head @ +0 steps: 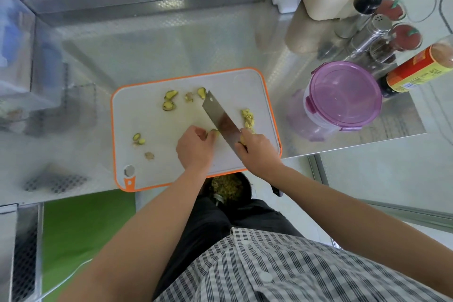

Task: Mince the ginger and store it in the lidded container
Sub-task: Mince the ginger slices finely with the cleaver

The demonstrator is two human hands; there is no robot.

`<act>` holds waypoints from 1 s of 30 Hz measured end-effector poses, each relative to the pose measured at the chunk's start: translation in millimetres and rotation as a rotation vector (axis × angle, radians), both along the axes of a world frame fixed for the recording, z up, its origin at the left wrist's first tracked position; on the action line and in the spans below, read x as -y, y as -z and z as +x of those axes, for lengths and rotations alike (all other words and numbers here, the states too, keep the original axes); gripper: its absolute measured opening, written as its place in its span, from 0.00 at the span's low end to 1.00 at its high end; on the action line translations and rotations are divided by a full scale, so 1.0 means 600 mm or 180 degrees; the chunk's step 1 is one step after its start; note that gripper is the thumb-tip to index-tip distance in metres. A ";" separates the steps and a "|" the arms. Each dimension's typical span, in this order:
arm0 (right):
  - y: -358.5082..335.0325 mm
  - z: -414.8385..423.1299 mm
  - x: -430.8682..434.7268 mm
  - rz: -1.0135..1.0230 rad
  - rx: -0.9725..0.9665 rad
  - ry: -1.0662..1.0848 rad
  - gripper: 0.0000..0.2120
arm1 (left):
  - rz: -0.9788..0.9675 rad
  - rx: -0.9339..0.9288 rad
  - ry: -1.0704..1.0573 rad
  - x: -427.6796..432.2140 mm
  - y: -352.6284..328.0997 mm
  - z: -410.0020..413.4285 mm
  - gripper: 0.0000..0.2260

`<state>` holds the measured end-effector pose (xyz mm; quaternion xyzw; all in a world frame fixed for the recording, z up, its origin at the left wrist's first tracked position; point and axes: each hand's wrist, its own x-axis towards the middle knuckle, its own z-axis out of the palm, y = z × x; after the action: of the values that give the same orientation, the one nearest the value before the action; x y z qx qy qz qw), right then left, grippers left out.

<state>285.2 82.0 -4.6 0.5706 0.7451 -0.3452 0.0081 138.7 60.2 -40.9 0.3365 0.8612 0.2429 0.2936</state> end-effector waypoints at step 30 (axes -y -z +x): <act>0.001 -0.035 0.000 0.0159 0.0843 -0.0596 0.04 | 0.0472 -0.0918 0.1647 0.005 0.001 -0.018 0.04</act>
<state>264.0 82.1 -5.3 0.5392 0.7958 -0.2460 0.1241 128.0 57.0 -41.8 0.5962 0.7595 0.1721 0.1951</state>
